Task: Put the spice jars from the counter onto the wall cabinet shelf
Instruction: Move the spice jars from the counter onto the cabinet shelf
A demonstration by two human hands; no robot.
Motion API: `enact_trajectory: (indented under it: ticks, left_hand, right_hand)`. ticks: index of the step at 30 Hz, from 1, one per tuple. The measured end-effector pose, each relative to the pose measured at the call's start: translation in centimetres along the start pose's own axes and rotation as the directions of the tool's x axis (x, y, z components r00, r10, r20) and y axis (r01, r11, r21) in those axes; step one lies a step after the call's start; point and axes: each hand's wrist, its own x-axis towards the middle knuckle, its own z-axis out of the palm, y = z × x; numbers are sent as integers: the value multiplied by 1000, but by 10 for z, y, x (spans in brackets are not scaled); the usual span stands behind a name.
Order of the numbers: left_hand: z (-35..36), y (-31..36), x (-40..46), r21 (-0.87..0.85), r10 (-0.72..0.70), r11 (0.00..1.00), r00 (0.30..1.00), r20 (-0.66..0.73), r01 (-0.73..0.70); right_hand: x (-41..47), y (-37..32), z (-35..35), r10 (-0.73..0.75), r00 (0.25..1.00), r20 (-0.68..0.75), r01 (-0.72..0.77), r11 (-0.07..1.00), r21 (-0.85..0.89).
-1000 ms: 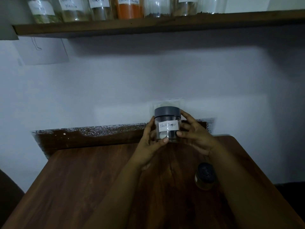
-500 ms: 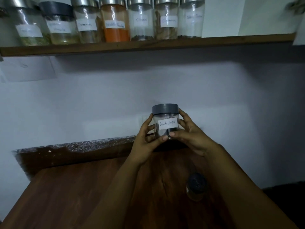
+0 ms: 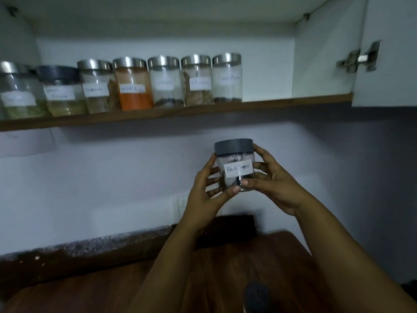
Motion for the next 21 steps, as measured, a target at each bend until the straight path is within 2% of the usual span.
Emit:
enact_trajectory:
  ticks: [4,8,13,16,18,21]
  left_hand:
    - [13,50,42,44,178,983,984,-3,-178]
    - [26,100,86,119,289,948,955,73,-296]
    - [48,132,138,213,348,913,936,40,-349]
    - [58,134,167,410,397,841,917,-22,-354]
    - [62,126,179,608,461,739,876,-141,-291]
    - [64,106,185,760,603,623,731,-318,-183]
  right_hand:
    - [18,-57,-33,-158,987,-1,158,986,43]
    - [42,-106,-62,-274,962,5,274,962,14]
    - [81,-137,-97,-307,952,-9,306,949,-83]
    - [108,-143,-119,-297,955,-6,291,939,-182]
    - [120,-144,-130,-262,965,6,252,921,-297]
    - [136,-144,-140,-165,986,34,159,842,-516]
